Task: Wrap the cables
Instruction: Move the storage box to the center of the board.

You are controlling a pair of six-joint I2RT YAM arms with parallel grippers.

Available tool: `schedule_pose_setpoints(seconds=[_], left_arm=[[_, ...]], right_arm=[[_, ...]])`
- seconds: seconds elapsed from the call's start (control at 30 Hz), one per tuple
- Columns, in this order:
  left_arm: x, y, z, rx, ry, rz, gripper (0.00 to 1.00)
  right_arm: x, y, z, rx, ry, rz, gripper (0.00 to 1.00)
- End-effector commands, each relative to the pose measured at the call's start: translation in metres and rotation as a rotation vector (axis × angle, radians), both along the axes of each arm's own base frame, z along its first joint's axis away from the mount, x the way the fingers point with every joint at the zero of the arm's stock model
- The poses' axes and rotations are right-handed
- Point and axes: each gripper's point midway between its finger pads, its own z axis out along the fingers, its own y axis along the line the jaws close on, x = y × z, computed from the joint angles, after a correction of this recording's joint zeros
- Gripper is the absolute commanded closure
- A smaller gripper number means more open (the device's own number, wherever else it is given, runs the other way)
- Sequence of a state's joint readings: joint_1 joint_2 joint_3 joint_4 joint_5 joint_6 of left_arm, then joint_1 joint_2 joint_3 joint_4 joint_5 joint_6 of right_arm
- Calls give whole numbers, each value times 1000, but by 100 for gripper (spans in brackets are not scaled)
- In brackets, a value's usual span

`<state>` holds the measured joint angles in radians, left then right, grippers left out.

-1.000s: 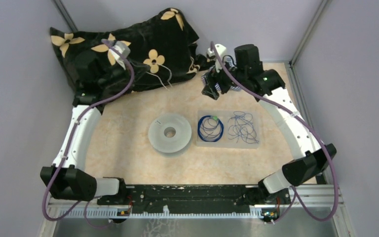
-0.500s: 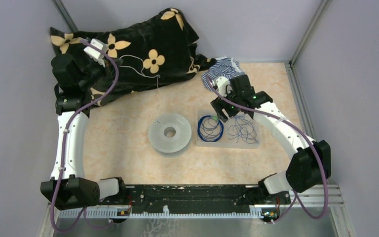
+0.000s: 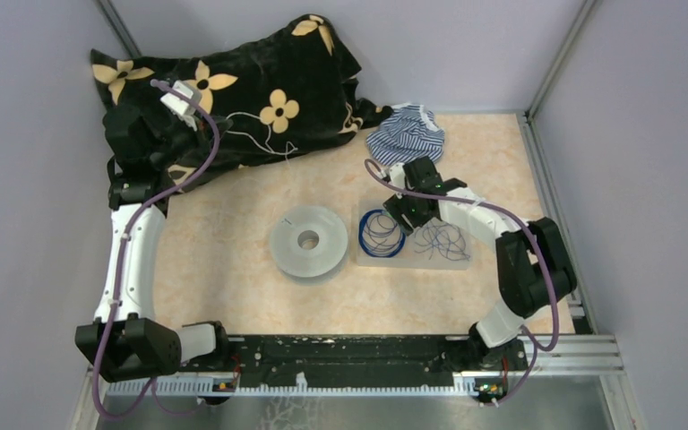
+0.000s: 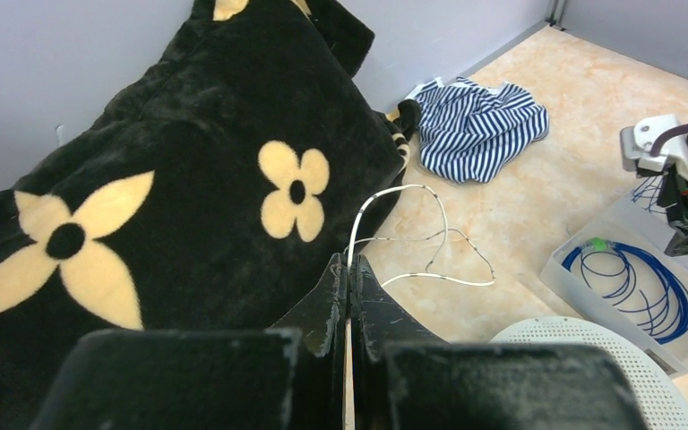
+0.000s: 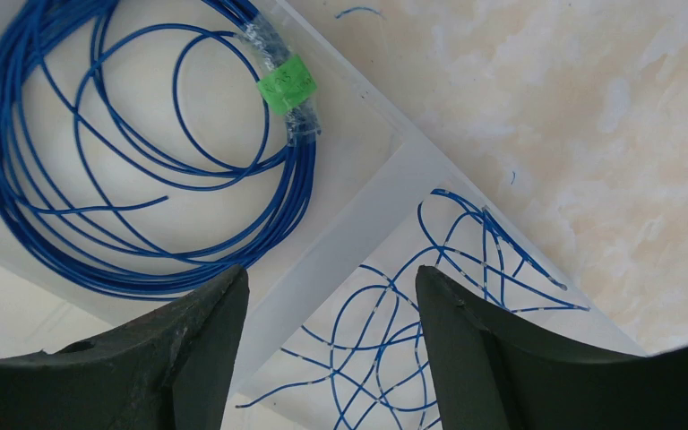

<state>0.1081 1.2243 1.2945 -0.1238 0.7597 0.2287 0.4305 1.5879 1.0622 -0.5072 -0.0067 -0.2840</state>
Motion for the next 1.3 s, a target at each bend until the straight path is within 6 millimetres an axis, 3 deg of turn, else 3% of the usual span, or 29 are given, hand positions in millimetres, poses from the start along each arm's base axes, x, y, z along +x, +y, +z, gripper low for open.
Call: schedule_pose_setpoints(seconds=[0.0,0.23,0.43,0.5,0.87,1.07,1.13,1.27], left_arm=[[-6,-7,6,-13,-36,-45,100],[-7,-10,-3,-26,-23,-66,100],[-8,-11,-7,-28,-17,-73,100],[-8,-12,-6,-29,-18,-76,100],[-8,-15,-13,-52,9,-89,100],[-4,-10,-17,-54,17,-54,100],[-1,-8,-18,-66,23,-36,100],[4,-7,-23,-92,41,-24,100]], right_arm=[[19,-9,-2,-28,-61,-50,32],[31,-29,-6,-56,-60,-81,34],[45,-46,3,-64,-86,-116,35],[48,-53,-7,-88,-67,-118,35],[87,-92,2,-154,-113,-125,35],[79,-65,37,-25,-150,-40,32],[72,-50,61,16,-193,0,29],[56,-8,87,44,-248,112,26]])
